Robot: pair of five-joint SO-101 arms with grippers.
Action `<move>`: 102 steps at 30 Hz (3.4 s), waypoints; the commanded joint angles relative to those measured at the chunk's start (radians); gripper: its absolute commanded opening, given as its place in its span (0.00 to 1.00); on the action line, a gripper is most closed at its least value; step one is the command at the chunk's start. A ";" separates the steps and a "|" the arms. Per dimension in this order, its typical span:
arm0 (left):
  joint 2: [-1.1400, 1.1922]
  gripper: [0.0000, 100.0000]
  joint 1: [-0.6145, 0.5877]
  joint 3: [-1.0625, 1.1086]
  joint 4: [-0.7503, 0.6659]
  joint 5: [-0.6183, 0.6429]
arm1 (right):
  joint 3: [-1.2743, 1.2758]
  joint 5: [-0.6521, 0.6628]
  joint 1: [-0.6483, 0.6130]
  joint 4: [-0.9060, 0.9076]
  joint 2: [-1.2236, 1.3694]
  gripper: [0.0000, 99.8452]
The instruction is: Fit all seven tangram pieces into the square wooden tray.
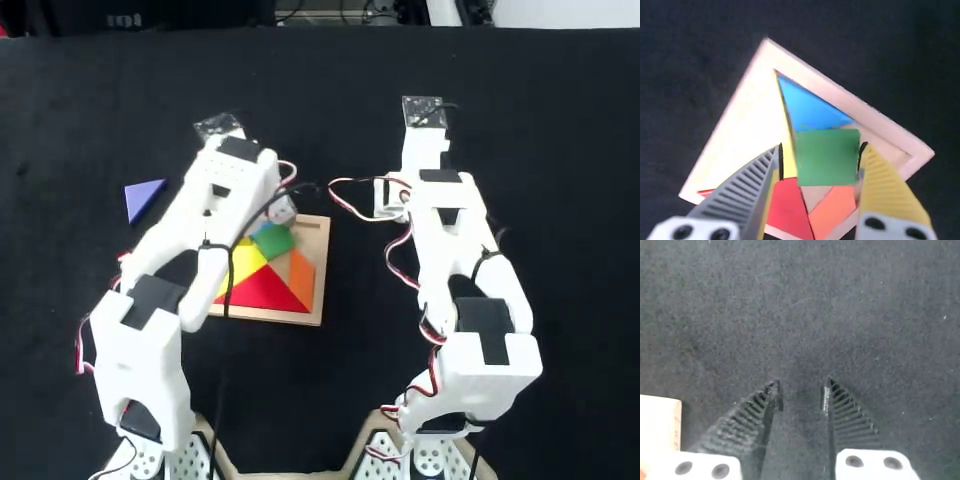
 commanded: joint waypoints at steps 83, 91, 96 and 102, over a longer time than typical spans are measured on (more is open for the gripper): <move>-0.153 0.25 -0.680 0.375 -0.503 -0.311 | -0.707 0.181 -0.399 0.443 0.415 0.01; -0.153 0.25 -0.679 0.375 -0.503 -0.311 | -0.704 0.181 -0.451 0.480 0.412 0.01; -0.153 0.25 -0.674 0.375 -0.503 -0.316 | -0.702 0.180 -0.454 0.479 0.415 0.01; -0.153 0.25 -0.674 0.375 -0.503 -0.316 | -0.702 0.181 -0.468 0.512 0.410 0.01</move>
